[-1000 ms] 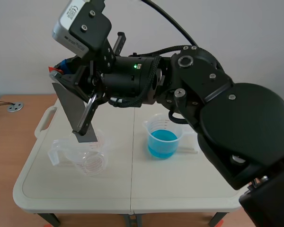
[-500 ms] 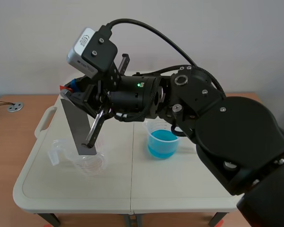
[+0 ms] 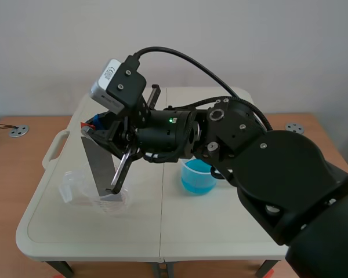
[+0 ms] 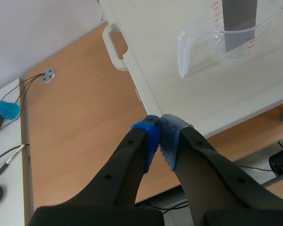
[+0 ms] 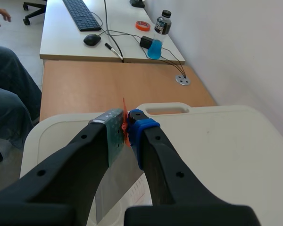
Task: Hold the metal plate by the orange handle, dip it into the blue solution, take it out and point at it, then put the plate back in the beaker on the left.
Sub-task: 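Return to the home posture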
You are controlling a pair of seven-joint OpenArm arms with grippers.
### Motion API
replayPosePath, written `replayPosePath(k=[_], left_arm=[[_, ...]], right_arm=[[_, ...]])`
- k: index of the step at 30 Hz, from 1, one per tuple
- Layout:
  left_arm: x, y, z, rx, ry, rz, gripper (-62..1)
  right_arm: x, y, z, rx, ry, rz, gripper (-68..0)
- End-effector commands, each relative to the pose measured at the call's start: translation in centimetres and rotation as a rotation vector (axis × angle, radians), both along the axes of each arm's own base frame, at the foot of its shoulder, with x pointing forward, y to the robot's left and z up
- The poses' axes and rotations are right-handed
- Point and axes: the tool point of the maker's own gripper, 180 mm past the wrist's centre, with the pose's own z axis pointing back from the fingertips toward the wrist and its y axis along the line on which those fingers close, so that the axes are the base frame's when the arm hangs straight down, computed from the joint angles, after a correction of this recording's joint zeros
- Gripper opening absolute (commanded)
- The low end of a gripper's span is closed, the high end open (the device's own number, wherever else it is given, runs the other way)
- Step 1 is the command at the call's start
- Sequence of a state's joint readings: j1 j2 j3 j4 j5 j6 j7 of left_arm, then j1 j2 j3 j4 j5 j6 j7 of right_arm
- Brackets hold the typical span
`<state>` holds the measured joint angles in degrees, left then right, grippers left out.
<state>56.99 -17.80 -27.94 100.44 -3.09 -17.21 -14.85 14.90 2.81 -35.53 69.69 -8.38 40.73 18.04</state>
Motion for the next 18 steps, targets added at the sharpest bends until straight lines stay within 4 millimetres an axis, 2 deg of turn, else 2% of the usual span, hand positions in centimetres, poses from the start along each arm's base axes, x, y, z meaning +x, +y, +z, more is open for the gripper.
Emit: replayPosePath(k=[1, 9, 15, 18], left_arm=[[0.3, -0.2, 0.7, -0.007, -0.023, -0.006, -58.0], [0.3, -0.2, 0.7, -0.007, -0.024, -0.006, -58.0], [0.3, -0.2, 0.7, -0.007, -0.025, -0.006, -58.0], [0.3, -0.3, 0.7, -0.009, -0.023, -0.009, -58.0]], right_arm=[[0.6, 0.3, 1.7, 0.048, -0.028, -0.001, -66.2], [0.4, 0.5, -0.4, 0.005, 0.002, 0.002, -66.2], [0.3, 0.5, -0.7, -0.001, -0.001, 0.006, -66.2], [0.3, 0.5, -0.7, -0.004, -0.002, 0.006, -63.5]])
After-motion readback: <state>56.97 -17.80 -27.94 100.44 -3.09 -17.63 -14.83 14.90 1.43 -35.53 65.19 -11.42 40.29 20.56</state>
